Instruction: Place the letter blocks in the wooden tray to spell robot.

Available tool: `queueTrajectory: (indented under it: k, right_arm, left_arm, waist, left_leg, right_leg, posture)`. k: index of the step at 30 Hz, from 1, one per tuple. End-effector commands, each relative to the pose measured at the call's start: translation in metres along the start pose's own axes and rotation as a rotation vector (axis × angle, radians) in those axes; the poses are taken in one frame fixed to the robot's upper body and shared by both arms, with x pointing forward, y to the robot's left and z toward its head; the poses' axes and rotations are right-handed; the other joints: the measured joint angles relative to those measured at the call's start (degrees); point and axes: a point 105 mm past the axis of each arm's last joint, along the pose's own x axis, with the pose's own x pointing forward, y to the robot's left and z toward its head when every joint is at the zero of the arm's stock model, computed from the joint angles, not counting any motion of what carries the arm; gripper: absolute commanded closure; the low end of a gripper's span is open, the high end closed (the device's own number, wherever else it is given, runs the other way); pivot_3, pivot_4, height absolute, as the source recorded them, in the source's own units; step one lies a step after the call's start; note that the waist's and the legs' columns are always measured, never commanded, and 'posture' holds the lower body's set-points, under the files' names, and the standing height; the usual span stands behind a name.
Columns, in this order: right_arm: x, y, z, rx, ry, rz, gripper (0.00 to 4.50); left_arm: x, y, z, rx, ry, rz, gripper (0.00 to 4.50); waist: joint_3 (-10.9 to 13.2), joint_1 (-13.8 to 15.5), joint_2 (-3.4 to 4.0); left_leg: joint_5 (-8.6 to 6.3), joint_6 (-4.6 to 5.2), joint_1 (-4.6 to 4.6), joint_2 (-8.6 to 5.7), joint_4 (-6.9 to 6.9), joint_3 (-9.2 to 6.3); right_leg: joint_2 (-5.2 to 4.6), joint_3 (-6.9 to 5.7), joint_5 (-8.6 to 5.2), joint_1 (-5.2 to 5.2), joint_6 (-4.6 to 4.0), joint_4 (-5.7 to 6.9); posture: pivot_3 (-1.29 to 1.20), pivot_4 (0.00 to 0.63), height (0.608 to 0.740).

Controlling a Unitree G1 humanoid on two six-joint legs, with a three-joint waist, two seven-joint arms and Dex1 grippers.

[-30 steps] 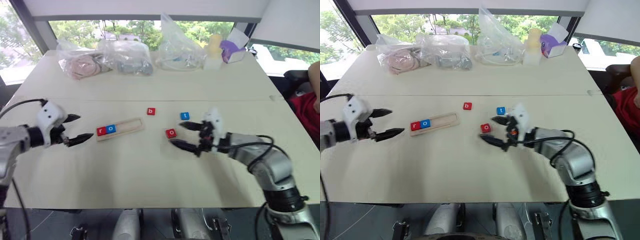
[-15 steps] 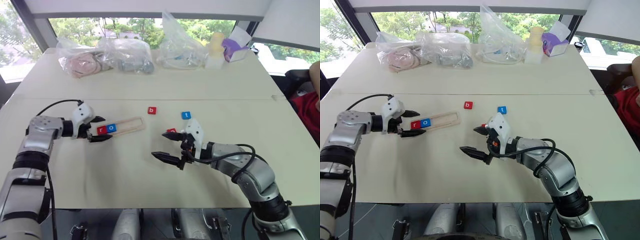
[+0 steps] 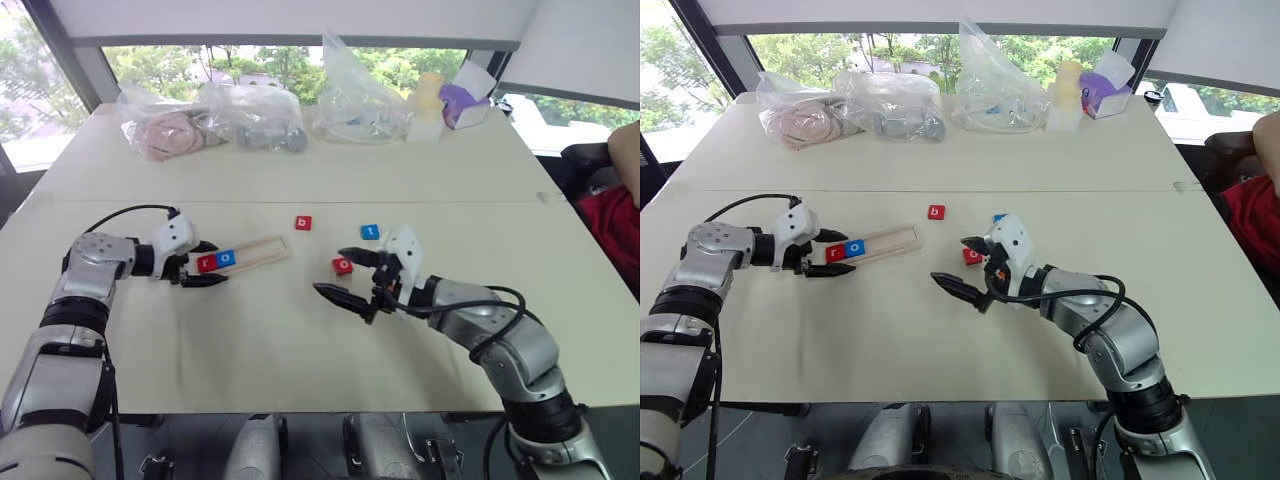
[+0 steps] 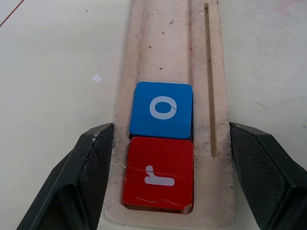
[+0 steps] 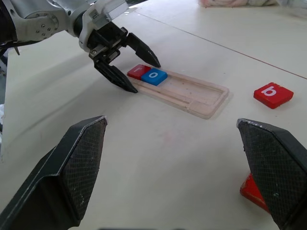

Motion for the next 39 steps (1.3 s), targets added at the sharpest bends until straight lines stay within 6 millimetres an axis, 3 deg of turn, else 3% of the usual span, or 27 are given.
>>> queueTrajectory:
  k: [1, 10, 16, 19, 24, 30, 39]
  right_arm:
    - [-0.004, -0.003, 0.01, -0.036, -0.04, -0.018, 0.0]
    - [-0.006, -0.014, 0.008, -0.04, -0.032, -0.051, 0.0]
    - [-0.007, -0.016, 0.006, -0.037, -0.032, -0.061, 0.0]
    - [-0.011, -0.021, 0.005, -0.031, -0.031, -0.083, 0.0]
    - [-0.031, -0.033, 0.01, -0.013, -0.043, -0.14, 0.0]
    - [-0.067, -0.046, -0.002, -0.018, 0.022, -0.248, 0.0]
    - [-0.069, -0.049, -0.007, -0.005, 0.008, -0.306, 0.0]
  left_arm:
    - [0.003, -0.013, -0.02, -0.056, 0.074, -0.06, 1.36]
    - [0.003, -0.012, -0.009, -0.033, 0.038, -0.077, 1.36]
    - [0.002, -0.011, -0.011, -0.021, 0.056, -0.07, 1.36]
    - [0.004, -0.01, 0.002, 0.003, 0.007, -0.082, 1.36]
    - [0.008, -0.023, 0.023, 0.115, 0.001, -0.197, 1.36]
    - [0.021, -0.039, 0.046, 0.162, -0.028, -0.272, 1.36]
    - [0.04, -0.064, 0.056, 0.15, -0.064, -0.298, 1.36]
  waist:
    - [0.0, 0.0, 0.0]
    - [0.0, 0.0, 0.0]
    - [0.0, 0.1, 0.0]
    - [0.0, 0.1, 0.0]
    - [0.0, 0.4, -0.01]
    - [0.0, 0.3, -0.03]
    - [0.0, 0.1, 0.0]
  left_leg:
    - [0.0, 0.0, 0.0, 0.0, 0.0, 0.0]
    - [0.0, 0.0, -0.02, -0.01, 0.0, 0.0]
    - [-0.02, 0.03, -0.04, -0.01, 0.0, 0.0]
    - [-0.02, 0.03, -0.04, -0.01, 0.0, -0.01]
    - [-0.02, 0.03, -0.11, -0.03, 0.0, -0.01]
    - [-0.03, 0.04, -0.19, -0.06, 0.0, -0.07]
    - [-0.03, 0.04, -0.1, 0.05, 0.0, -0.04]
  right_leg:
    - [0.0, 0.0, 0.0, 0.0, 0.0, 0.0]
    - [0.0, 0.0, 0.0, -0.01, 0.0, 0.0]
    - [-0.02, 0.0, -0.01, -0.01, 0.01, -0.01]
    - [-0.03, 0.0, -0.01, -0.01, 0.01, -0.01]
    - [-0.07, 0.0, -0.01, -0.03, 0.01, -0.06]
    - [-0.12, 0.0, -0.02, -0.03, 0.02, -0.13]
    - [0.03, 0.06, -0.04, -0.05, 0.0, -0.07]
  posture:
    - [0.0, 0.15, 0.735]
    - [0.0, 0.15, 0.735]
    - [0.0, 0.15, 0.735]
    - [0.0, 0.15, 0.735]
    - [0.0, 0.15, 0.735]
    - [0.0, 0.15, 0.735]
    - [0.0, 0.15, 0.735]
